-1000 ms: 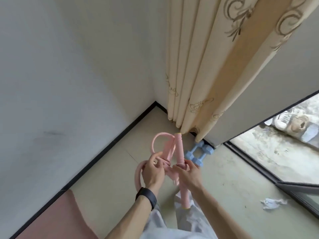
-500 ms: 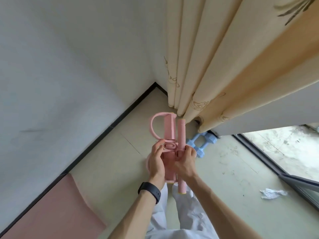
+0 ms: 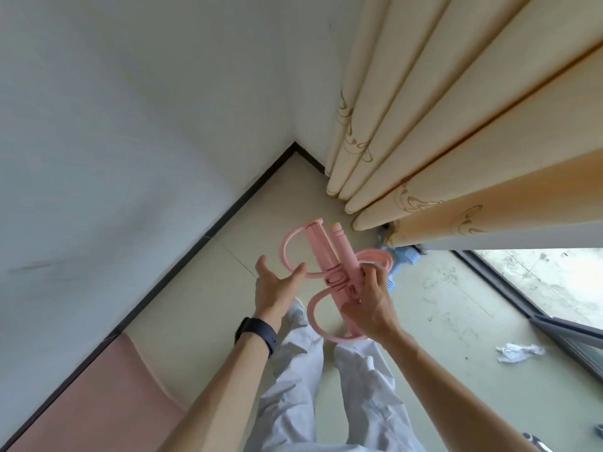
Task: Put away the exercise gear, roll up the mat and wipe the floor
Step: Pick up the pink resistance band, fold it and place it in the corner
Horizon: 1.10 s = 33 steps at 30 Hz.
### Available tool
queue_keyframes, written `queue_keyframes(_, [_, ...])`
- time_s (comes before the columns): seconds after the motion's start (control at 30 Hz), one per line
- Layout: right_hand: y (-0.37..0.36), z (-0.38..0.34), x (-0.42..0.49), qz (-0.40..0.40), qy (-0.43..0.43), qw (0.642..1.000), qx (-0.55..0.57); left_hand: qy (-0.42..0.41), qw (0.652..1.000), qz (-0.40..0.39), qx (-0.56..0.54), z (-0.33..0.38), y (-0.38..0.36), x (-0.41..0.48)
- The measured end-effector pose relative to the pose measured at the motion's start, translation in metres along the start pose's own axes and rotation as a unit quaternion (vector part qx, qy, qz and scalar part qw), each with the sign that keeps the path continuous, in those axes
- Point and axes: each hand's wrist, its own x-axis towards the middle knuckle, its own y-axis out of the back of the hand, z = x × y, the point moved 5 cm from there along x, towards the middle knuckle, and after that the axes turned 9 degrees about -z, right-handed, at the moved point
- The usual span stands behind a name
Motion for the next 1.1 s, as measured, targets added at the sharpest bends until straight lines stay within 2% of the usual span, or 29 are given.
queue_keyframes(0.1, [-0.020, 0.003, 0.017, -0.017, 0.019, 0.999, -0.047, 0.062, 0.992, -0.081, -0.074, -0.024, -0.008, 0.034])
queue_keyframes(0.2, [-0.037, 0.011, 0.045, -0.014, -0.011, 0.998, -0.065, 0.066, 0.987, -0.047, -0.138, -0.051, -0.017, 0.067])
queue_keyframes(0.33, [-0.057, 0.041, 0.096, -0.055, -0.028, 0.998, -0.004, 0.051, 0.978, 0.007, -0.204, -0.077, -0.029, 0.115])
queue_keyframes(0.43, [-0.064, 0.058, 0.128, -0.037, -0.008, 0.999, 0.016, 0.026, 0.981, 0.034, -0.191, -0.093, -0.040, 0.156])
queue_keyframes(0.53, [-0.070, 0.068, 0.147, 0.011, -0.007, 1.000, -0.003, 0.017, 0.993, 0.043, -0.112, -0.104, -0.056, 0.184])
queue_keyframes(0.6, [-0.079, 0.077, 0.155, 0.036, -0.008, 0.999, -0.008, 0.021, 0.990, 0.049, -0.127, -0.111, -0.068, 0.198])
queue_keyframes(0.73, [-0.106, 0.095, 0.164, -0.021, -0.048, 0.999, 0.007, 0.059, 0.975, 0.027, -0.212, -0.120, -0.093, 0.219])
queue_keyframes(0.93, [-0.141, 0.138, 0.206, -0.109, -0.072, 0.991, -0.015, 0.091, 0.969, 0.010, -0.229, -0.140, -0.111, 0.274])
queue_keyframes(1.1, [-0.183, 0.170, 0.238, -0.176, -0.016, 0.983, -0.042, 0.096, 0.970, -0.013, -0.225, -0.161, -0.130, 0.326])
